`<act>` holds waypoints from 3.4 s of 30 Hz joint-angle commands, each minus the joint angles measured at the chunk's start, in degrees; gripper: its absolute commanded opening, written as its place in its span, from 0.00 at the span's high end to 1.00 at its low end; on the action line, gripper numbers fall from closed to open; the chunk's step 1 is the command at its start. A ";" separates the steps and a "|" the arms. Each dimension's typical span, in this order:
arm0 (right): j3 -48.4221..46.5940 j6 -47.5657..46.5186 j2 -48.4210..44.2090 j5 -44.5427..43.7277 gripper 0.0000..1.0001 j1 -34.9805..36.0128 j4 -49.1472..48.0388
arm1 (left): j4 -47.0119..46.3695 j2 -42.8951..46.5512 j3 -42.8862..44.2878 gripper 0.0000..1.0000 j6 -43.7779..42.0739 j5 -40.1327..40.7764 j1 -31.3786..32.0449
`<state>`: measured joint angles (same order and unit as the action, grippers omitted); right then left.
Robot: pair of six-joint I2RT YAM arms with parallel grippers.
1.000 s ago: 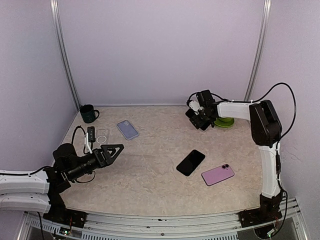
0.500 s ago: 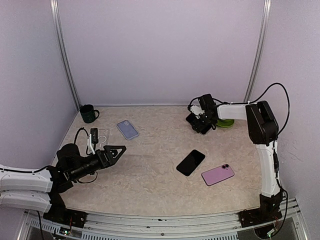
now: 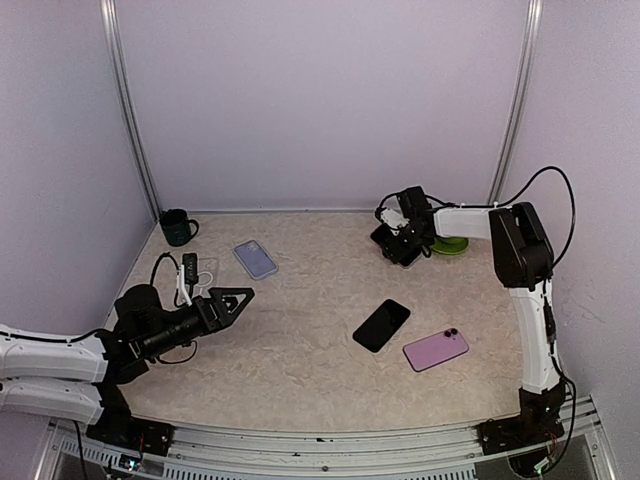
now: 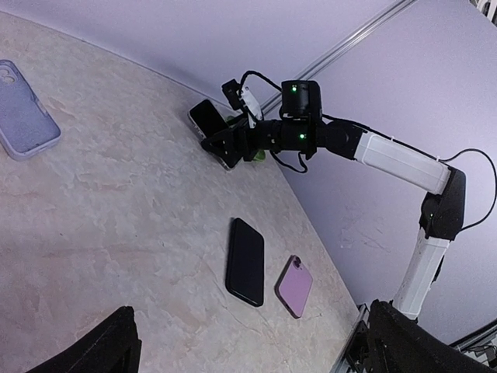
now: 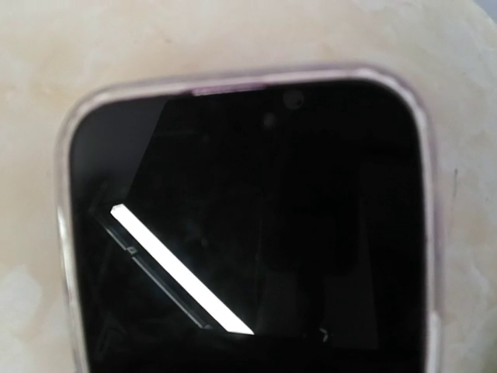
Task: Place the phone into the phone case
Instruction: Place the phone with the phone case at the corner of the board, then adjust the phone at the center of the board.
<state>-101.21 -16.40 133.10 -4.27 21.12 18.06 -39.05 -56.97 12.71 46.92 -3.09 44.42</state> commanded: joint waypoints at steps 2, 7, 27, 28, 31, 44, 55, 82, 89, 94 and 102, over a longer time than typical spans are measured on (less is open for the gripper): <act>-0.83 0.08 2.47 0.05 0.20 -1.15 0.02 | -1.53 -0.90 2.12 0.01 0.10 -1.03 -0.30; -1.57 -0.31 3.03 0.68 0.19 -1.87 1.05 | -1.38 -1.24 2.40 0.01 0.05 -1.01 -0.30; -1.97 -0.87 3.67 1.68 0.15 -2.23 1.95 | -1.65 -1.92 2.50 0.01 0.20 -0.98 -0.30; -1.97 -0.78 3.58 1.83 0.15 -2.23 1.89 | -1.66 -1.96 2.50 0.01 0.23 -0.98 -0.30; -1.89 -0.84 3.48 1.42 0.13 -2.23 1.82 | -1.70 -2.00 2.58 0.01 0.26 -0.95 -0.30; -1.65 0.68 -0.26 1.17 0.11 -2.13 1.12 | -0.90 -2.53 3.38 0.01 0.11 0.03 -0.38; 8.20 13.86 -15.43 1.66 0.00 -2.06 -6.04 | 0.96 -2.43 4.12 0.01 0.63 3.99 -1.33; 40.90 36.62 -40.88 10.86 0.01 -1.83 -22.39 | 9.97 -1.53 3.99 0.01 6.13 20.52 -2.14; 44.55 36.40 -41.08 8.81 0.03 -0.01 -21.80 | 10.36 -3.20 4.77 0.01 5.91 21.27 -2.15; 45.44 36.33 -40.84 7.85 0.04 1.38 -21.67 | 5.97 -3.34 2.73 0.01 4.76 21.63 -2.15; 44.41 36.42 -40.32 6.26 0.05 2.25 -20.13 | 7.67 -4.75 3.46 0.01 4.07 23.66 -2.31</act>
<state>-56.07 19.44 93.08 3.42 22.79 -3.09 -31.20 -60.55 15.49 52.21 18.94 42.65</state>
